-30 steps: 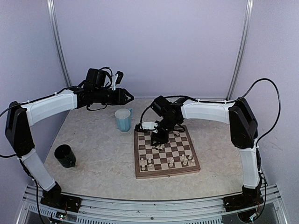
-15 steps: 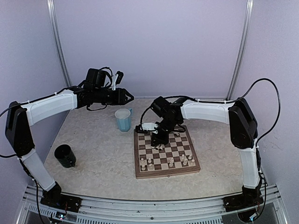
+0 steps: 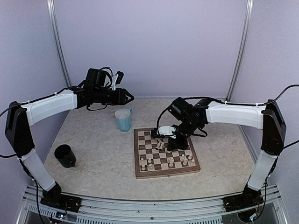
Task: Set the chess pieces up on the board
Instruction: Place the pawn at f2.
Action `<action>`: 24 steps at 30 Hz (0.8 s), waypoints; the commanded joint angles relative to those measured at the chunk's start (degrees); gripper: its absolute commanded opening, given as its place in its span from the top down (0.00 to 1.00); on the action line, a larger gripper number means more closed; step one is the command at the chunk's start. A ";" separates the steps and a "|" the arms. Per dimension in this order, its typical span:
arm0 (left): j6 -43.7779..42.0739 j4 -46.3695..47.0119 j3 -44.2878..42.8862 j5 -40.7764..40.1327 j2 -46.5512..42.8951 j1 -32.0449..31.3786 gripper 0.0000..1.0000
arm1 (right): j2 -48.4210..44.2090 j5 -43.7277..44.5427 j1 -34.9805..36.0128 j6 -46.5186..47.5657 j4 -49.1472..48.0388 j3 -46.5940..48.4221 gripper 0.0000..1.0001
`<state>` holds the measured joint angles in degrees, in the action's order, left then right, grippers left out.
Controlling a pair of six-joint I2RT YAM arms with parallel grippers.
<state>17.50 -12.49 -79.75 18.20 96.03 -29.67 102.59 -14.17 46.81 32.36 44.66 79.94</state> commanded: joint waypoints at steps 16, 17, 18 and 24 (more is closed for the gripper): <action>-1.23 -1.11 -1.29 -0.44 0.12 -1.18 0.55 | -0.97 0.17 -1.54 0.63 -0.34 -8.79 0.97; -1.24 -1.13 -1.29 -0.44 0.12 -1.18 0.55 | -0.98 0.25 -1.54 0.61 -0.32 -8.83 0.97; -1.28 -1.15 -1.27 -0.52 0.12 -1.18 0.55 | -1.03 0.36 -1.54 0.63 -0.22 -8.90 0.97; -1.29 -1.15 -1.35 -0.49 0.01 -1.18 0.55 | -1.85 1.12 -1.54 0.77 -0.25 -9.79 0.97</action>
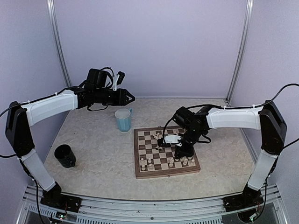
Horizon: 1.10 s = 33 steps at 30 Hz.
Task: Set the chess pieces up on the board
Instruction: Place the pawn at f2, then pick up the pawn from the chessboard.
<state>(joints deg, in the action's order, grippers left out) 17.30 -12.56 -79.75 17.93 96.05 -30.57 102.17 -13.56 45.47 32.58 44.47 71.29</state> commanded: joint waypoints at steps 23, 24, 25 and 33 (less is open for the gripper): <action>-8.43 -10.92 -7.13 -10.12 4.04 -9.95 0.56 | -15.34 -13.05 -17.27 -1.68 -9.79 -3.23 0.64; -8.90 -11.91 -7.72 -11.64 4.62 -11.72 0.56 | -15.51 -12.88 -18.79 -2.73 -12.24 -4.96 0.64; -9.33 -12.83 -8.54 -13.54 5.44 -13.34 0.56 | -15.26 -12.53 -19.99 -3.71 -14.25 -5.61 0.65; -6.11 -14.52 -10.75 -16.94 10.75 -19.43 0.56 | -5.74 -10.51 -22.09 -6.21 -20.10 -3.00 0.66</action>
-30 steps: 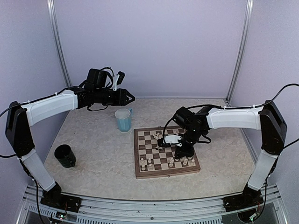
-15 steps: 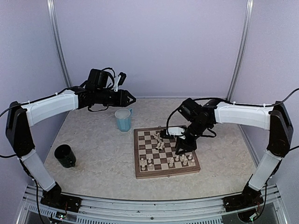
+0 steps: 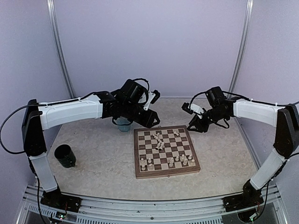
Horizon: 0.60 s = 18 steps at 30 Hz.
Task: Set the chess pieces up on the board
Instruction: Pick up the pawn from the chessboard.
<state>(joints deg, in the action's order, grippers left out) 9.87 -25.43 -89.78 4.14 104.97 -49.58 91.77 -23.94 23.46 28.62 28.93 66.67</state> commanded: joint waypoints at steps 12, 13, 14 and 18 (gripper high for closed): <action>4.47 6.93 7.00 -1.88 -0.30 -1.13 0.54 | 15.29 0.61 2.84 -1.30 -5.77 6.36 0.63; 4.40 7.11 7.04 -1.86 -0.29 -1.13 0.54 | 15.74 1.11 3.28 -1.21 -6.25 6.29 0.63; 4.37 7.31 7.28 -1.81 -0.36 -1.09 0.54 | 16.18 1.64 3.64 -1.14 -6.66 6.45 0.63; 4.36 7.92 7.56 -1.62 -0.39 -1.13 0.54 | 19.38 3.57 4.37 -1.28 -6.13 8.40 0.63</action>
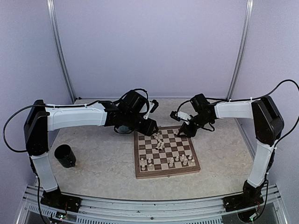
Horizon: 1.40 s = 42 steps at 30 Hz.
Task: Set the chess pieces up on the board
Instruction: Pick up the pawn from the chessboard, then pass from the right arm to the left
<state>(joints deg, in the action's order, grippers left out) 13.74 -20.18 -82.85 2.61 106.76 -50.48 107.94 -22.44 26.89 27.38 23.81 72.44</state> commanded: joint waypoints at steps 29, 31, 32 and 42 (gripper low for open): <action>15.30 25.90 13.19 13.21 -4.01 4.32 0.53 | -7.27 -14.51 2.90 2.33 -1.17 -3.69 0.99; 18.77 29.65 14.29 15.99 -3.64 4.88 0.53 | -8.26 -18.26 2.90 3.02 0.02 -4.03 0.98; 20.18 31.33 14.49 17.49 -3.06 5.01 0.54 | -8.55 -20.21 2.94 3.90 1.04 -4.06 0.98; 26.99 37.79 11.59 24.18 2.37 3.59 0.55 | -9.04 -23.74 4.22 5.32 3.41 -3.45 0.97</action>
<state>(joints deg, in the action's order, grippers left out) 37.45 14.35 -68.69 23.24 106.21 -46.09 99.63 -43.20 30.46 31.68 25.21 69.32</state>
